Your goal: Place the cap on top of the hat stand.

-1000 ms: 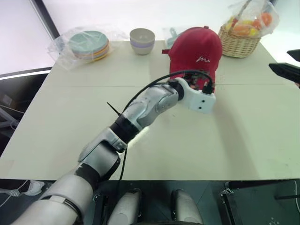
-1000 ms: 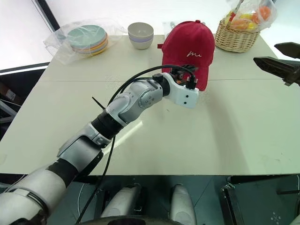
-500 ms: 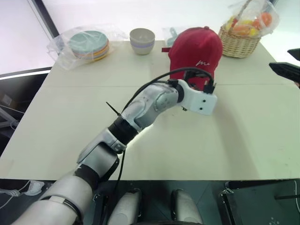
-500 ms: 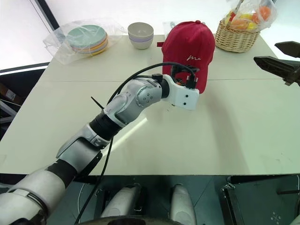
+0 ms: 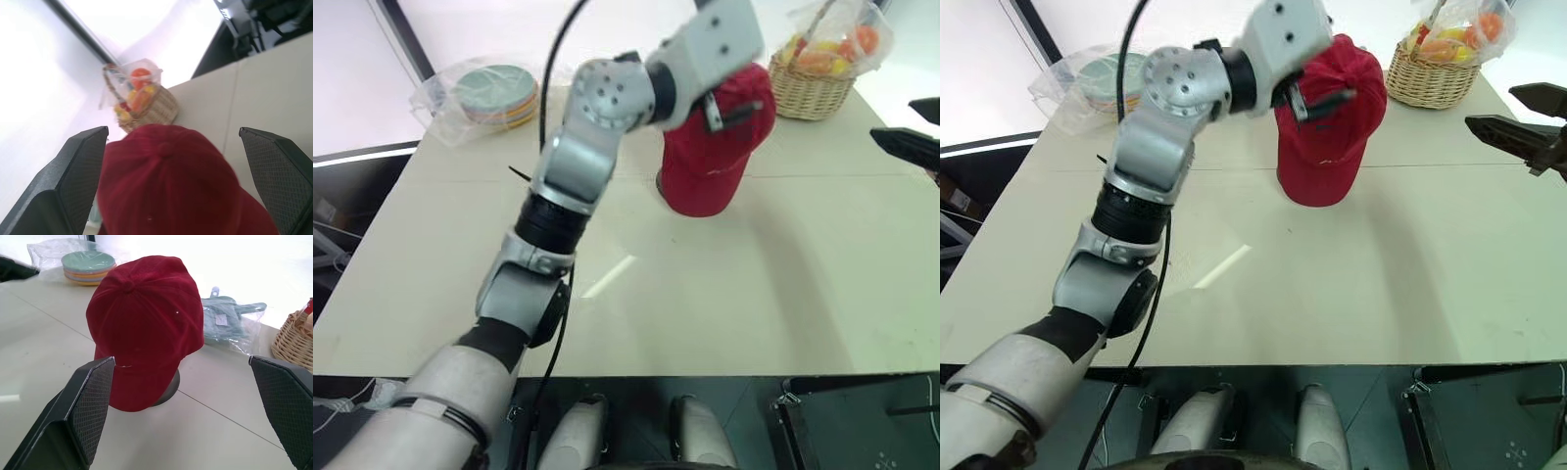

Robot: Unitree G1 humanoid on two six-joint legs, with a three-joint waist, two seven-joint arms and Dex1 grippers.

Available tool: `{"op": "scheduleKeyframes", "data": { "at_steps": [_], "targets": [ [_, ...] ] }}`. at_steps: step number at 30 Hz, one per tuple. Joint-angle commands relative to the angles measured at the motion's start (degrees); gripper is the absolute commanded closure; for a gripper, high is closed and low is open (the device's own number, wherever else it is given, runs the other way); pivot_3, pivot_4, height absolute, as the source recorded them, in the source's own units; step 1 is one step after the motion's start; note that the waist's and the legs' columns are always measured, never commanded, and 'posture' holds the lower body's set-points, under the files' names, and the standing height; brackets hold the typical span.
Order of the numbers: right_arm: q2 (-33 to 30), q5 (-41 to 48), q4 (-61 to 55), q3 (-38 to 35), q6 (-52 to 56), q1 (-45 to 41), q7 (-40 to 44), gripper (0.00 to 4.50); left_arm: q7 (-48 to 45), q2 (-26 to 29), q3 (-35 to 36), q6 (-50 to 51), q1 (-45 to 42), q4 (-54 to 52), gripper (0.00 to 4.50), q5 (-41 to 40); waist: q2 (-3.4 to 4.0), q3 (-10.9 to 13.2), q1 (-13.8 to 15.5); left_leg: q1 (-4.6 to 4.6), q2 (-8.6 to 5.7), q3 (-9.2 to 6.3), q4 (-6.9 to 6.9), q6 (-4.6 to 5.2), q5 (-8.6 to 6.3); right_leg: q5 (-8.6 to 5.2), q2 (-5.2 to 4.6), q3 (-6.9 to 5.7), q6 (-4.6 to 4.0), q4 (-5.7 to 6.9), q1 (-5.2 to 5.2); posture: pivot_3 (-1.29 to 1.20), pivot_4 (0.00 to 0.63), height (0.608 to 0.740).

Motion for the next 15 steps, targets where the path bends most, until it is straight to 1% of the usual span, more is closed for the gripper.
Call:
{"op": "scheduleKeyframes", "data": {
  "at_steps": [1,5,8,10,12,15],
  "targets": [
    [-0.2,0.1,0.1,0.3,-1.3,-2.3,-0.1,0.0,2.1,3.6,4.3,-1.4,-3.0,4.4,0.02,-2.9,0.0,0.0,-0.1,0.0,0.0,0.01,0.0,0.0,0.0,0.0,0.0,0.0,0.0,0.01,-0.01,0.0,0.15,0.74],
    [0.3,-0.6,2.1,2.4,-2.2,-4.5,-0.2,0.0,0.4,11.2,8.6,-0.4,-5.0,11.2,0.02,-6.8,0.01,0.0,-0.3,0.0,0.0,0.01,-0.02,0.0,0.0,0.0,0.0,0.01,0.0,0.02,-0.05,0.0,0.15,0.74],
    [1.5,-2.1,5.6,4.2,-3.9,-6.6,-1.0,0.0,-3.3,18.1,11.2,3.3,-3.5,13.3,0.02,-10.0,0.02,0.0,-0.8,-0.01,0.0,0.0,-0.04,0.0,0.0,0.0,0.0,0.0,0.0,0.02,-0.06,0.0,0.15,0.74],
    [2.6,-3.1,7.0,5.0,-4.8,-6.9,-1.7,0.0,-5.2,22.5,12.8,7.0,-0.1,11.9,0.02,-12.0,0.01,0.0,-1.3,-0.01,-0.01,-0.04,-0.05,0.0,0.0,0.0,0.0,-0.02,0.0,0.02,-0.05,0.0,0.15,0.74],
    [4.0,-3.0,6.5,4.7,-4.5,-5.9,-2.8,0.0,-5.3,25.5,15.2,10.5,5.2,7.7,0.02,-14.4,0.03,0.0,-1.5,-0.01,-0.02,-0.04,-0.06,0.0,0.0,0.0,-0.01,-0.01,0.0,0.02,-0.04,0.0,0.15,0.74],
    [6.8,-2.2,4.1,2.8,-4.2,-2.6,-5.0,0.0,-4.4,28.3,17.3,12.1,16.7,-1.7,0.02,-16.1,0.04,0.0,-1.5,0.0,0.0,-0.1,-0.05,-0.01,0.0,0.0,-0.01,-0.01,0.0,0.06,-0.05,0.0,0.15,0.74]
  ]
}}
